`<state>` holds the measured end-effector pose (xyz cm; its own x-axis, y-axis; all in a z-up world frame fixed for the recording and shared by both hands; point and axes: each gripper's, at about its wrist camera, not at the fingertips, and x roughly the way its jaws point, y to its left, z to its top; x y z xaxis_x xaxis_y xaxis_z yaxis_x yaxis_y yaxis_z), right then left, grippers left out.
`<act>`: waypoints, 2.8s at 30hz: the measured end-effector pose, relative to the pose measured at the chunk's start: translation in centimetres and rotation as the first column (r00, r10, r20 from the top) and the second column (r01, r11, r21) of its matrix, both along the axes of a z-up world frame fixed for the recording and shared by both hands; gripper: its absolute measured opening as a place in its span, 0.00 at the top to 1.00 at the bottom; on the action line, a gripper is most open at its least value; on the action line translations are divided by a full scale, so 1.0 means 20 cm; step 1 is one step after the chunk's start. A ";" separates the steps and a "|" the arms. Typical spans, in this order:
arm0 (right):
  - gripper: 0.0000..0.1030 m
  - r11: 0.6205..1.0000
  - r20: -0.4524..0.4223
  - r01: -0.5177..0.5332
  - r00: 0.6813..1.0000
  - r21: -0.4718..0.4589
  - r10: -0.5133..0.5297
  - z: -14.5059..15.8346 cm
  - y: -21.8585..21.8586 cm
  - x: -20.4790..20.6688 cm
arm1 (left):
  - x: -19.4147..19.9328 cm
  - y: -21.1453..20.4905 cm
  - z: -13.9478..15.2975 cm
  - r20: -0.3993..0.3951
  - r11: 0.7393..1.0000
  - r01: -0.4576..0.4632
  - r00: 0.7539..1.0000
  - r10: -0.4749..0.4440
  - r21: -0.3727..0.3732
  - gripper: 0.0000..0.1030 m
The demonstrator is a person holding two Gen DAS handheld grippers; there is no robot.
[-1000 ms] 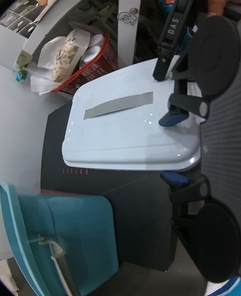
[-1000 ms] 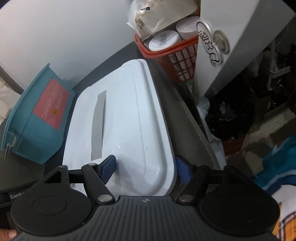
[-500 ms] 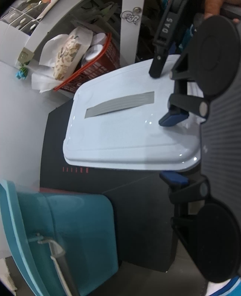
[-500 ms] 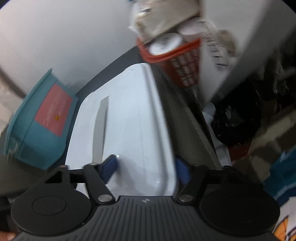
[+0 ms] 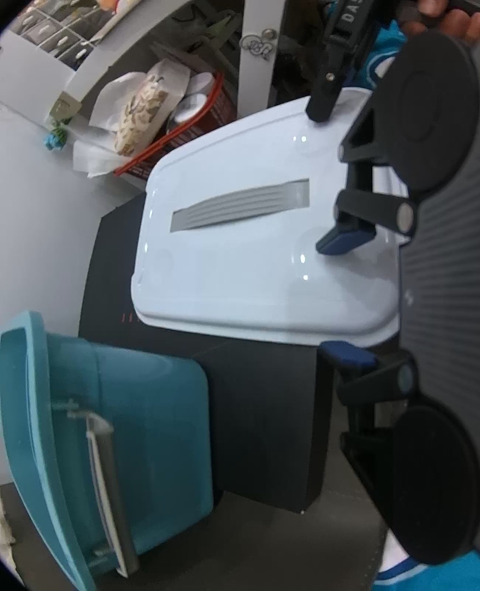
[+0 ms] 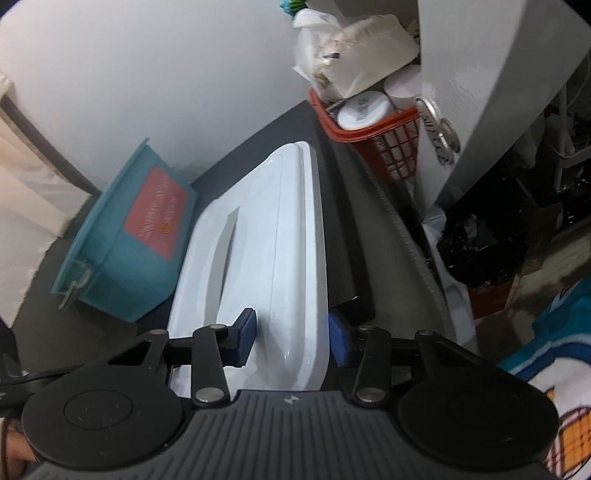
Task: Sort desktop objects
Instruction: 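Close the right gripper on the edge of the white lid, then lift the white lid with the right gripper and tilt it upright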
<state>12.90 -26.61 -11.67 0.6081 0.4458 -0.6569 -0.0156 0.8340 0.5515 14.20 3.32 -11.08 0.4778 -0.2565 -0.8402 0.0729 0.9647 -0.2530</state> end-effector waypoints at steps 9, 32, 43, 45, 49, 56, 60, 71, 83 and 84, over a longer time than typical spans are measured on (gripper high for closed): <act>0.55 0.981 0.017 -0.030 0.999 0.191 0.027 0.04 -0.01 -0.07 | -0.02 0.11 0.03 -0.003 0.999 -0.030 1.000 0.030 -0.035 0.47; 0.89 0.913 0.007 -0.128 0.991 0.387 0.136 -0.06 0.16 0.08 | -0.01 0.17 0.07 -0.025 1.000 -0.007 1.000 0.006 -0.023 0.48; 0.91 0.912 0.088 -0.173 0.985 0.372 0.151 0.11 0.16 -0.06 | -0.12 0.24 0.26 0.035 1.000 -0.014 0.999 0.014 -0.022 0.48; 0.91 0.914 0.112 -0.175 0.983 0.365 0.144 0.15 0.15 -0.10 | -0.15 0.25 0.30 0.051 0.999 -0.020 0.998 0.022 -0.033 0.48; 0.91 0.926 0.165 -0.174 0.978 0.336 0.124 0.25 0.12 -0.16 | -0.19 0.27 0.35 0.078 0.998 -0.027 0.997 0.031 -0.053 0.48; 0.94 0.931 0.222 -0.114 0.974 0.347 0.036 0.40 0.03 -0.26 | -0.24 0.31 0.45 0.124 0.996 -0.017 0.992 0.028 -0.085 0.48; 0.94 0.937 0.217 -0.082 0.976 0.339 0.007 0.46 0.00 -0.30 | -0.26 0.33 0.48 0.143 0.995 -0.017 0.989 0.031 -0.102 0.48; 0.94 0.936 0.262 -0.043 0.964 0.349 -0.053 0.68 0.03 -0.27 | -0.30 0.40 0.56 0.180 0.992 -0.004 0.983 0.027 -0.126 0.48; 0.93 0.871 0.306 0.026 0.931 0.490 -0.200 0.92 -0.02 -0.19 | -0.32 0.50 0.75 0.267 0.994 0.010 0.963 0.020 -0.109 0.48; 0.93 0.864 0.305 0.026 0.930 0.502 -0.205 0.92 0.00 -0.17 | -0.32 0.51 0.75 0.270 0.994 0.011 0.963 0.019 -0.109 0.48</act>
<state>9.50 -26.68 6.83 0.8178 0.5625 -0.1220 -0.1953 0.4706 0.8605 7.80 13.43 4.01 0.6843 -0.3366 -0.6469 0.1494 0.9330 -0.3274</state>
